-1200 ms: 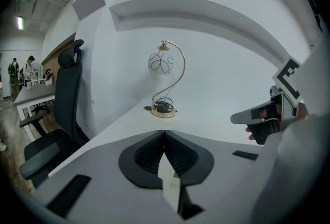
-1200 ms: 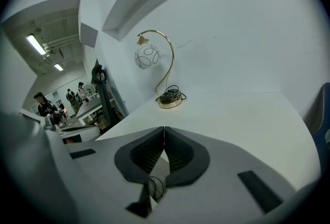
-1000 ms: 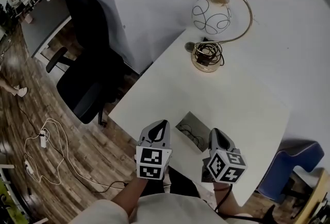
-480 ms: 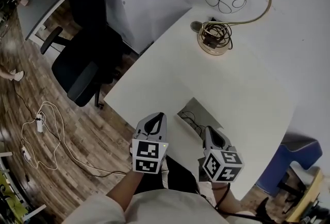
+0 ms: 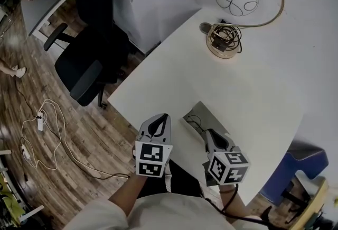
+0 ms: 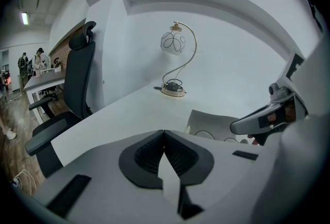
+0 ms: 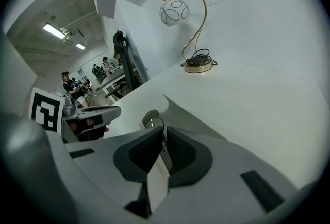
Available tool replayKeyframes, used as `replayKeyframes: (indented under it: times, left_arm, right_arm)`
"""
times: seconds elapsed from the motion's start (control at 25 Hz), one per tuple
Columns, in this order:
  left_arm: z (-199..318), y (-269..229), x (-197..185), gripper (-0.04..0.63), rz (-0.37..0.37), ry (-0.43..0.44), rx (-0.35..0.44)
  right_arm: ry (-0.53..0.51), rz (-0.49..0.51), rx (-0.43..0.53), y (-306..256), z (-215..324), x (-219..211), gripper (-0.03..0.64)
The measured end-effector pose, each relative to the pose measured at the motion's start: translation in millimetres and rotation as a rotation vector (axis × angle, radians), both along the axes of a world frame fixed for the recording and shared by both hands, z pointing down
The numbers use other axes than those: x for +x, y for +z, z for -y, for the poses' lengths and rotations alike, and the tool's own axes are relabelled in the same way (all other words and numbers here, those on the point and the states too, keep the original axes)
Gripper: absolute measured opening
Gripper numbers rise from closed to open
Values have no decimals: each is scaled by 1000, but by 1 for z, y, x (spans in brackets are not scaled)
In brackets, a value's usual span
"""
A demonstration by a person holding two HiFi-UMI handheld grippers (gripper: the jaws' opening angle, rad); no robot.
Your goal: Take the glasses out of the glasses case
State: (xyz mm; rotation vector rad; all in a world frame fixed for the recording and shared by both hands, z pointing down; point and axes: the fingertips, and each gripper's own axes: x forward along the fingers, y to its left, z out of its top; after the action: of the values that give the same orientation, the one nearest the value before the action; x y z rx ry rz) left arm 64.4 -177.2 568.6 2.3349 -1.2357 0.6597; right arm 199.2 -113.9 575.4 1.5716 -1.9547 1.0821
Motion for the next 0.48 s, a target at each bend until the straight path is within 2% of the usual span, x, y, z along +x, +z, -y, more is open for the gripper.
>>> replayKeyframes:
  times: [0.4,0.44,0.48]
  left_arm:
    - [1,1,-4,17,-6,-26,-1]
    - [1,1,-5,17,-6,-29,-2]
    - [1,2,-6,17,-6,-32,-3]
  right_arm:
    - [-136,-25,-34,1,1,-5,39]
    - [-146,-29,-39,1,0,-5,54]
    - [-156,-34,-43,1,0,-5,101]
